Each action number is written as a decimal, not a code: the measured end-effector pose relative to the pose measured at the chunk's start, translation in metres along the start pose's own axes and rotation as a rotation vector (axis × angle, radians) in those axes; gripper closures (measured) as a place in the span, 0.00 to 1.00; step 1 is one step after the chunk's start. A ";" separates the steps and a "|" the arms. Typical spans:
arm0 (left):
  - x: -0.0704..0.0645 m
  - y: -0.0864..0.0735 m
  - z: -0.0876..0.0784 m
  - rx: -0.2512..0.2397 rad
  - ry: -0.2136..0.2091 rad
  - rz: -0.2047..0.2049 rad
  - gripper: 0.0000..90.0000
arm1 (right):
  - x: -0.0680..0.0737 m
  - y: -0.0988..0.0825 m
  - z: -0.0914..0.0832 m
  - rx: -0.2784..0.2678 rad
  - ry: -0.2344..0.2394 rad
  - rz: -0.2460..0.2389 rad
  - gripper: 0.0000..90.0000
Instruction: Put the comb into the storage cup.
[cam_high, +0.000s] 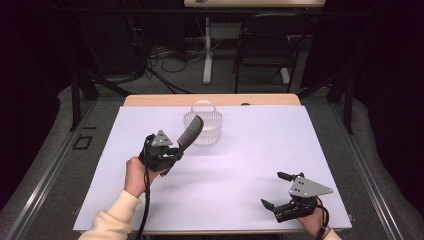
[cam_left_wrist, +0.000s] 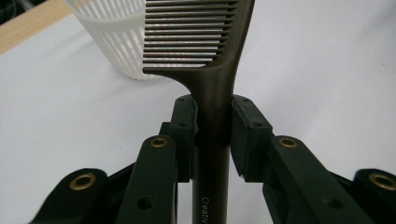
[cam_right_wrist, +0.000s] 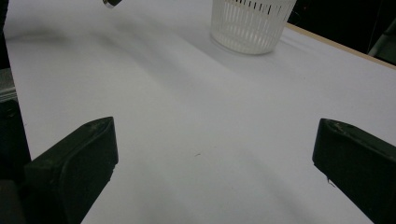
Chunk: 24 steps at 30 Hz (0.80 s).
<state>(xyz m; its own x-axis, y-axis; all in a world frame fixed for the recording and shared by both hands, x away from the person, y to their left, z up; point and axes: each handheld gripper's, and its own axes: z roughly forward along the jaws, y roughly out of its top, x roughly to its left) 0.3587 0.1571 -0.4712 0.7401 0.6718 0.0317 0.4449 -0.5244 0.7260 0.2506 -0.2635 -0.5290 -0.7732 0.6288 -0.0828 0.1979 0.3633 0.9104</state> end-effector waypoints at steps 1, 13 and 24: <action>0.001 0.000 0.000 -0.005 0.003 -0.001 0.80 | 0.000 0.000 0.000 0.003 0.001 0.001 0.00; 0.007 0.004 -0.007 -0.047 0.027 -0.002 0.80 | 0.000 0.000 0.002 0.008 0.003 0.000 0.00; 0.011 0.012 -0.009 -0.069 0.045 0.002 0.80 | -0.001 0.000 0.005 0.017 0.007 -0.010 0.00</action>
<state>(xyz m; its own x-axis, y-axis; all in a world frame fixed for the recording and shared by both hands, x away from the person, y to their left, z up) 0.3677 0.1626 -0.4558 0.7165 0.6947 0.0631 0.4064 -0.4893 0.7716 0.2546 -0.2604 -0.5311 -0.7794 0.6202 -0.0886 0.2005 0.3809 0.9026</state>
